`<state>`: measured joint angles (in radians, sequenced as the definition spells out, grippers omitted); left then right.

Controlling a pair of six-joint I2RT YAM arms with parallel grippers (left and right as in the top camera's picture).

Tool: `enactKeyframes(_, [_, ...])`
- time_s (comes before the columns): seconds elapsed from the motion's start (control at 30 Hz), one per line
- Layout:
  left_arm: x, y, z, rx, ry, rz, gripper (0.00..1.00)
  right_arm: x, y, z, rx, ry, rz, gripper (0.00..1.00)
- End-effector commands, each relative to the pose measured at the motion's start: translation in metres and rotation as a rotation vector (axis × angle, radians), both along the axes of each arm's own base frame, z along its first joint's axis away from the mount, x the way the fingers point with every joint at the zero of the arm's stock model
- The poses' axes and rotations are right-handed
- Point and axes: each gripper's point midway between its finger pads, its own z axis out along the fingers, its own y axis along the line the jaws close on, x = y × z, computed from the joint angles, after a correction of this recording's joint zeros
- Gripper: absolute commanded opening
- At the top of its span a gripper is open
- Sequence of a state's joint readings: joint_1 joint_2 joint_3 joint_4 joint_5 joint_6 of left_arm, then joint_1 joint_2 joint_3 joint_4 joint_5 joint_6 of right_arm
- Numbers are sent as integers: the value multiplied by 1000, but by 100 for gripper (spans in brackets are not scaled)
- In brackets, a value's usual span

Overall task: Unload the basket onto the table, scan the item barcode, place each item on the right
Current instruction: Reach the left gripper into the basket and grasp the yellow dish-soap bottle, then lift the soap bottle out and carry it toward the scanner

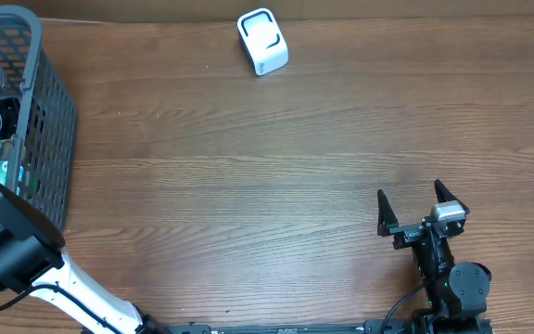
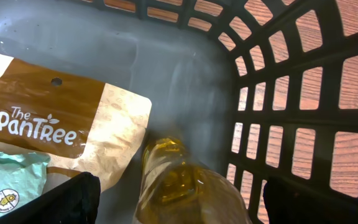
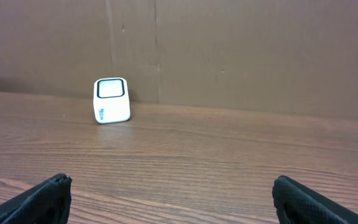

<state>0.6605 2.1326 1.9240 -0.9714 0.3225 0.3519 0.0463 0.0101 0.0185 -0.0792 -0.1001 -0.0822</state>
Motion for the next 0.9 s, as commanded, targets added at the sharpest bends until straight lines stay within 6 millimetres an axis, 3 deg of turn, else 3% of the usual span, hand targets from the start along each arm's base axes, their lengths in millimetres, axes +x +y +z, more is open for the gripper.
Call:
enactKeyframes(0.0, [7,-7,-2,-2,-14,-36,83,0,-1,-3,3,1,-4,100])
enactKeyframes(0.13, [8,-7,-2,-4,-17,-29,64,0,-1,-3,3,1,-4,100])
enactKeyframes(0.33, [9,-6,0,-5,-25,-19,52,0,-1,-3,3,1,-4,100])
enactKeyframes(0.6, [13,-3,12,3,-55,10,43,0,-1,-3,3,1,-4,100])
enactKeyframes(0.7, [18,1,34,17,-105,47,41,0,-1,-3,3,1,-4,100])
enactKeyframes(0.87, [23,5,106,82,-256,103,41,0,-1,-3,3,1,-4,100])
